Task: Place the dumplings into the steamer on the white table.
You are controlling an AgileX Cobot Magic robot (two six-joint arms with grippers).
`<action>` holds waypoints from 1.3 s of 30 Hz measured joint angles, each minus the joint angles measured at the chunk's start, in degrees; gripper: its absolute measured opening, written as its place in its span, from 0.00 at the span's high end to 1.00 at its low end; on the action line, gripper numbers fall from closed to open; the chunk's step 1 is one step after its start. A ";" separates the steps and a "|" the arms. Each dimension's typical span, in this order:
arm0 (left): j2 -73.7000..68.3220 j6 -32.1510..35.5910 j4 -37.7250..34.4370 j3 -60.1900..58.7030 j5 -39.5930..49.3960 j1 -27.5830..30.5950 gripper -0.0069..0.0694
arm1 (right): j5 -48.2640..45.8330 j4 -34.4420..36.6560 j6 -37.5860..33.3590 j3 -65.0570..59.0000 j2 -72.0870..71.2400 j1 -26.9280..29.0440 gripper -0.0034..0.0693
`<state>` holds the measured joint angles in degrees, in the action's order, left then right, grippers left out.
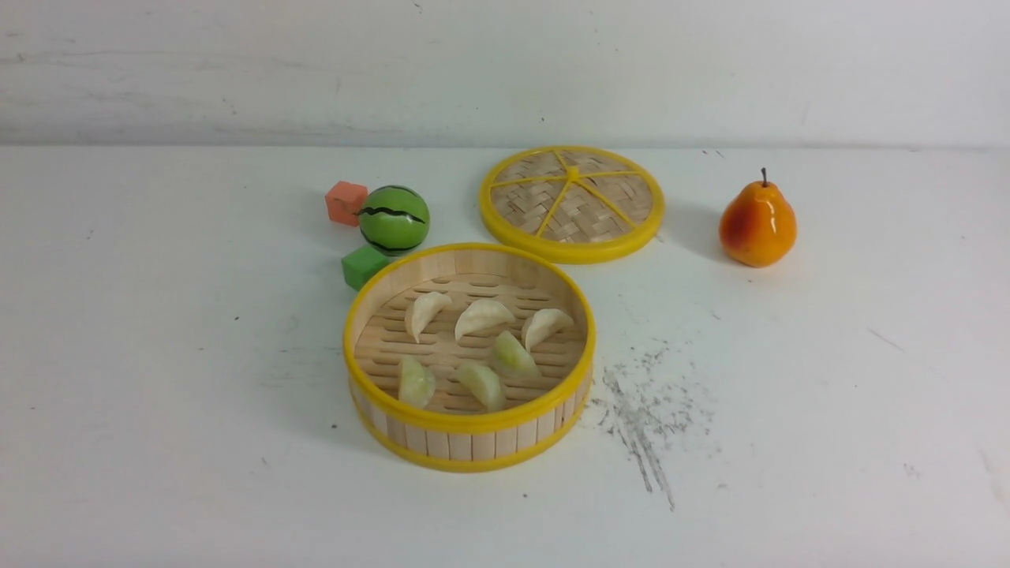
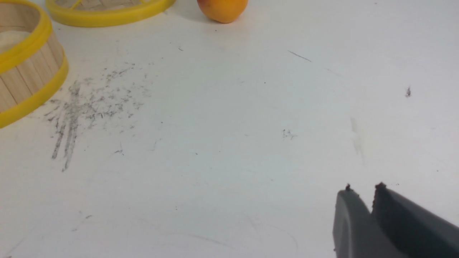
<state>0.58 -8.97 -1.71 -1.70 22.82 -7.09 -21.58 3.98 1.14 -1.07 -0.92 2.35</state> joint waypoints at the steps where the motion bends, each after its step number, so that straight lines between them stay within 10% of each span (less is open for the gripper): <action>1: 0.00 0.00 0.00 0.00 0.00 0.00 0.93 | 0.00 0.00 0.00 0.00 0.00 0.00 0.82; 39: 0.00 0.00 0.00 0.00 0.00 0.00 0.93 | 0.00 0.00 0.11 0.00 0.00 0.00 0.77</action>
<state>0.58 -8.97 -1.71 -1.70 22.82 -7.09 -21.58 3.98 1.24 -1.07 -0.92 2.35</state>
